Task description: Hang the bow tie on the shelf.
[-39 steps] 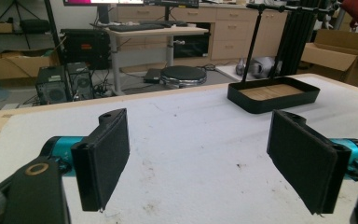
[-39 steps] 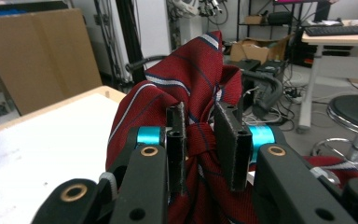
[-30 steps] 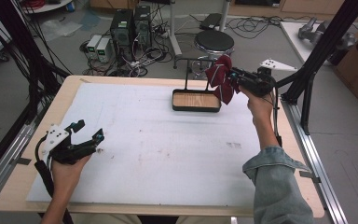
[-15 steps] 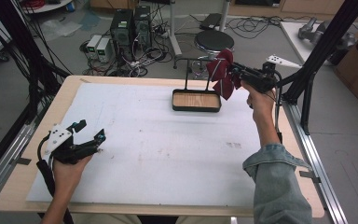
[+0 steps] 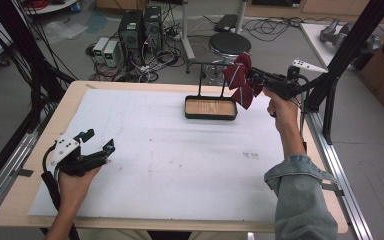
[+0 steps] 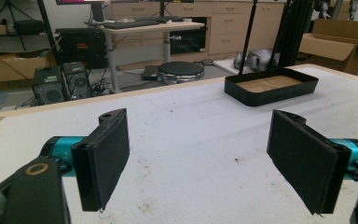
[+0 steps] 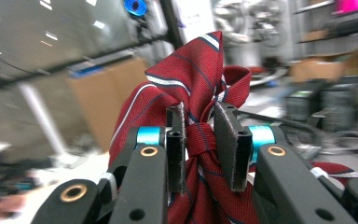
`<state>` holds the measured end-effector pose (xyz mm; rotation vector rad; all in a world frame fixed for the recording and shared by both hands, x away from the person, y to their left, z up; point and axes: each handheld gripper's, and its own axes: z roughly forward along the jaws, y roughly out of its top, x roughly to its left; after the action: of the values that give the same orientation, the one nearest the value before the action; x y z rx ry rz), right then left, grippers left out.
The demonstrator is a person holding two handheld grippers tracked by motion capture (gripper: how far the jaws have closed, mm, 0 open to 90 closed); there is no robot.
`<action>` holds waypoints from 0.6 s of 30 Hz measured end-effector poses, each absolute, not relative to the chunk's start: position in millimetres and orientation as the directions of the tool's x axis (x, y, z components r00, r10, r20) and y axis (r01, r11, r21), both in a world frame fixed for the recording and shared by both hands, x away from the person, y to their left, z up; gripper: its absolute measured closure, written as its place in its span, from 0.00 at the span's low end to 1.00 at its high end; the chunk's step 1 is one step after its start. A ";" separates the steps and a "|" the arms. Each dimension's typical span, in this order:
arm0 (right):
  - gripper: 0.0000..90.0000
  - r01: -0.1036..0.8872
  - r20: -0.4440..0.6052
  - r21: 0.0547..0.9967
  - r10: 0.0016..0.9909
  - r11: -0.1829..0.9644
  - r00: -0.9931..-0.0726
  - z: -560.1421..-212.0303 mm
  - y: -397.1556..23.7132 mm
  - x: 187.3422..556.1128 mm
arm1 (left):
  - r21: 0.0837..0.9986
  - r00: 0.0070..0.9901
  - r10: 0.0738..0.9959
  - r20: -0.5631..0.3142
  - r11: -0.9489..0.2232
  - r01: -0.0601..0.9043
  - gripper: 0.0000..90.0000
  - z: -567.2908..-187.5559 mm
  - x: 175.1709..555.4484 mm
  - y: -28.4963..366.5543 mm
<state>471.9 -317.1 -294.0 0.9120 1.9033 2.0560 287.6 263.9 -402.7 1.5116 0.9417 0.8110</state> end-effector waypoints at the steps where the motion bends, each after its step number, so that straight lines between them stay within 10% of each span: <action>1: 0.83 0.245 0.280 0.960 0.561 -0.138 -0.779 -292.9 -315.6 471.1 | 0.990 0.444 0.896 -0.007 -0.056 0.128 0.24 -402.9 287.7 264.0; 18: 0.83 0.109 -0.188 0.959 0.874 0.262 -0.447 -294.2 -241.3 459.0 | 0.990 0.455 0.890 -0.018 -0.047 0.132 0.24 -403.6 287.7 259.9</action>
<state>459.0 -241.3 -294.2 0.9026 1.7633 1.2548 287.7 259.9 -403.6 1.5075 0.9391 0.7930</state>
